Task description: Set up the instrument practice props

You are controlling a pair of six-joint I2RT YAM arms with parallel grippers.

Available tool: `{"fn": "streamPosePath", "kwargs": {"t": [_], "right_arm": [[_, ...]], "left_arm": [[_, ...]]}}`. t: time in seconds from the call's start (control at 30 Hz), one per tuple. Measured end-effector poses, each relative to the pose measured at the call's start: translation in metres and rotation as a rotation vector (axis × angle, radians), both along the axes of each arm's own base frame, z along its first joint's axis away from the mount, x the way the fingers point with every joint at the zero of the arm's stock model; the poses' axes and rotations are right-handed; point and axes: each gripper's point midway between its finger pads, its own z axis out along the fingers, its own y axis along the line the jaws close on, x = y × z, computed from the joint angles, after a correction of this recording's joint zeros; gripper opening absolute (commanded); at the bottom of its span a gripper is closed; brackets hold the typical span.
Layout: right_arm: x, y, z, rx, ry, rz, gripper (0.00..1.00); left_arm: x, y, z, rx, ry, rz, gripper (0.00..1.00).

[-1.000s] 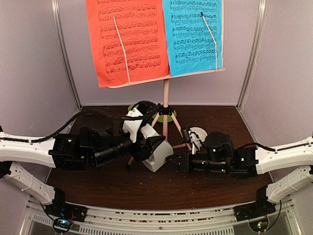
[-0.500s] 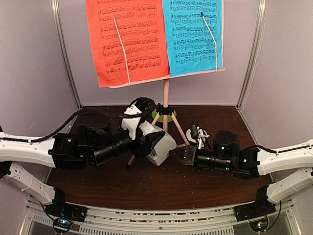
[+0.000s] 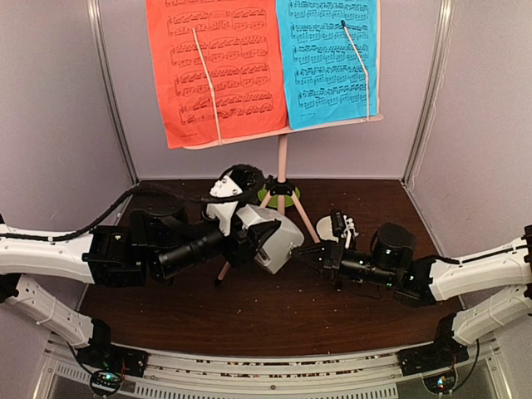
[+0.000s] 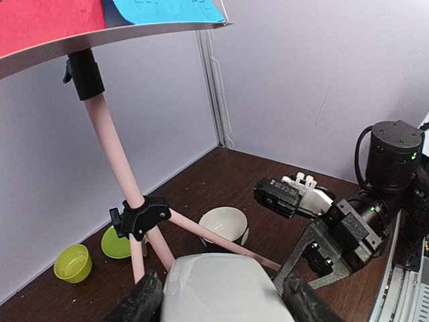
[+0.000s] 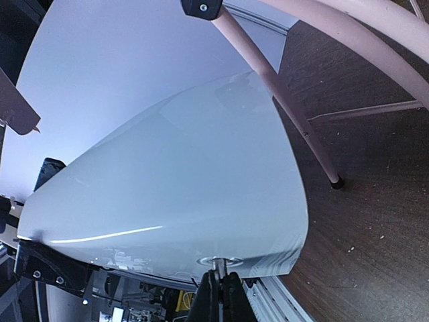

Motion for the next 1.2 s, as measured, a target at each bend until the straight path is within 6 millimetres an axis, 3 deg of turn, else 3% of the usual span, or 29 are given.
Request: {"fn": "streamPosePath", "kwargs": {"t": [1.2], "right_arm": [[0.007,-0.009,0.017,0.488,0.37,-0.028,0.0]], "left_arm": [[-0.006,0.007,0.006,0.007,-0.052,-0.048,0.0]]}}
